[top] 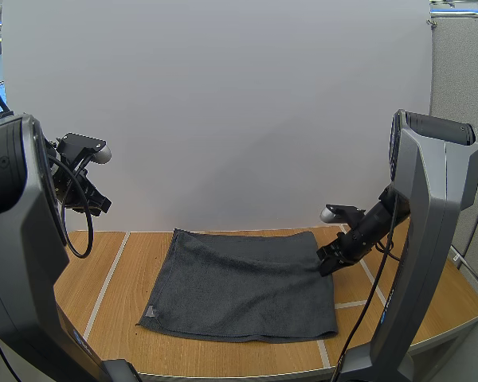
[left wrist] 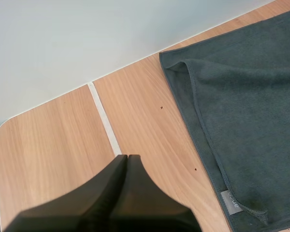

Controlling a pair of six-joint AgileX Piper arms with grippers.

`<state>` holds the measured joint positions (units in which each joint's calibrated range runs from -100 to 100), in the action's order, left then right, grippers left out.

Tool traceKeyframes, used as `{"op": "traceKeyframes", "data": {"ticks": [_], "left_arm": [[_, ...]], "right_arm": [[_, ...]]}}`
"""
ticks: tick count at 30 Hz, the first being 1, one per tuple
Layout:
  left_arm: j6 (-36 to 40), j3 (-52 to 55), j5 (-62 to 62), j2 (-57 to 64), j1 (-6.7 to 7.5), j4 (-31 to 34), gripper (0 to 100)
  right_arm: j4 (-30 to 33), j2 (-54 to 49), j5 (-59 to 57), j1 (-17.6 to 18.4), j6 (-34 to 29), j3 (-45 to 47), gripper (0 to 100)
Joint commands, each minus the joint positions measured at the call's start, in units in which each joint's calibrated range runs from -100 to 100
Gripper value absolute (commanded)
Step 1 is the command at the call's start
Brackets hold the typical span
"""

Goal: Fold the towel

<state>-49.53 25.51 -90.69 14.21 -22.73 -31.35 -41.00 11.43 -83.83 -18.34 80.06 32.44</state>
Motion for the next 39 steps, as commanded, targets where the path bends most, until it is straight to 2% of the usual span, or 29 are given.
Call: {"op": "traceKeyframes", "data": {"ticks": [1,2,4,5,6,7,14,17,18,20,21,22,23,33,37,39], "left_arm": [[-0.77,-0.56,0.11,0.20,-0.13,-1.22,0],[-1.34,-0.56,0.58,0.20,-0.13,-1.22,0],[-1.82,-0.56,1.52,0.20,-0.13,-1.22,0],[-2.23,-0.56,1.96,0.20,-0.13,-0.97,0],[-2.68,-0.56,2.31,0.20,-0.13,-0.97,0],[-3.00,-0.56,2.98,0.20,-0.13,-0.75,0],[-4.65,-0.56,6.05,0.20,-0.13,0.03,0],[-5.39,-0.56,7.67,0.20,-0.13,-1.02,0],[-5.74,-0.56,7.67,0.20,-0.13,-1.44,0],[-6.12,-0.56,7.67,0.16,-0.13,-2.60,0],[-6.20,-0.56,7.67,-0.12,-0.13,-3.14,0],[-6.37,-0.56,7.67,-0.38,-0.13,-3.70,0],[-6.48,-0.56,7.30,-0.88,-0.06,-4.23,0],[-7.34,-0.56,7.46,-5.24,0.21,-7.83,0],[-7.23,-2.40,7.46,-6.84,2.19,-7.83,0],[-6.35,-3.81,7.81,-8.02,3.48,-7.45,0]], "right_arm": [[-2.04,-1.24,-9.16,-0.30,-1.86,-3.38,11],[-2.19,-1.24,-9.97,-0.30,-1.95,-3.56,19],[-2.19,-1.24,-12.20,-0.30,-2.31,-4.02,45],[-1.95,-1.37,-12.70,-0.30,-2.84,-4.17,76],[-1.83,-1.56,-12.70,-0.30,-2.94,-4.17,90],[-1.46,-1.81,-12.70,-0.30,-2.94,-4.17,100],[-0.37,-8.14,-13.71,-0.30,-4.13,-4.17,100],[-3.79,-14.83,-16.17,-0.23,-4.26,-4.17,100],[-4.47,-15.73,-16.17,-0.14,-4.35,-3.92,94],[-4.89,-17.94,-16.17,0.26,-4.66,-2.44,70],[-5.06,-18.84,-16.17,0.55,-4.66,-1.43,49],[-5.06,-19.97,-16.17,1.32,-4.19,0.76,15],[-5.06,-20.30,-16.17,1.82,-3.97,2.14,0],[-0.98,-20.40,-16.17,6.37,-2.89,13.61,0],[2.88,-20.40,-16.17,6.45,-2.89,17.24,0],[4.87,-20.40,-12.69,6.45,-2.89,19.13,0]]}}
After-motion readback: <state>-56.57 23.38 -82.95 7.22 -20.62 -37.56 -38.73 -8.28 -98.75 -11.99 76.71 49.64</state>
